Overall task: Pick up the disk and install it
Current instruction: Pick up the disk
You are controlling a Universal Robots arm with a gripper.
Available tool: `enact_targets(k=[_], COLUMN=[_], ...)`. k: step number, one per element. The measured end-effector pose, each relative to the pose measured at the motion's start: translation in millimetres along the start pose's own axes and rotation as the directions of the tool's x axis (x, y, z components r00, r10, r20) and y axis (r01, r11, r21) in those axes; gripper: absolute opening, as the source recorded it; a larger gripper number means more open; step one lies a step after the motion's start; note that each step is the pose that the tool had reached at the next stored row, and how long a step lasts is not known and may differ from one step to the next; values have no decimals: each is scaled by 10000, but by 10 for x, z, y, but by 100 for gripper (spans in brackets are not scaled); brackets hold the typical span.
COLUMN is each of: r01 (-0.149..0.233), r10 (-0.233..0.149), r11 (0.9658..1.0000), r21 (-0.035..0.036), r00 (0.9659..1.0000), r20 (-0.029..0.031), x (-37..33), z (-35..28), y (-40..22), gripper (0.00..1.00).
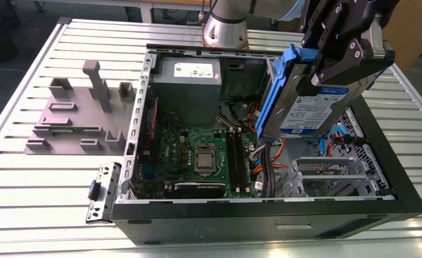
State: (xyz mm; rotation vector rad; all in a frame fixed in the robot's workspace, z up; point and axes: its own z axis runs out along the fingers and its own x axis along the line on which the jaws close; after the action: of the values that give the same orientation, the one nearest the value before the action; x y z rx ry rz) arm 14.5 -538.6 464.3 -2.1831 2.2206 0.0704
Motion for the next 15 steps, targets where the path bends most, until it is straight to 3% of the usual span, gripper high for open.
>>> enact_targets(k=[15], r01=[0], r10=[0], r11=[10000], r21=[0], r00=[10000], r20=[1], x=[68], z=[3], y=[-1], gripper=[36])
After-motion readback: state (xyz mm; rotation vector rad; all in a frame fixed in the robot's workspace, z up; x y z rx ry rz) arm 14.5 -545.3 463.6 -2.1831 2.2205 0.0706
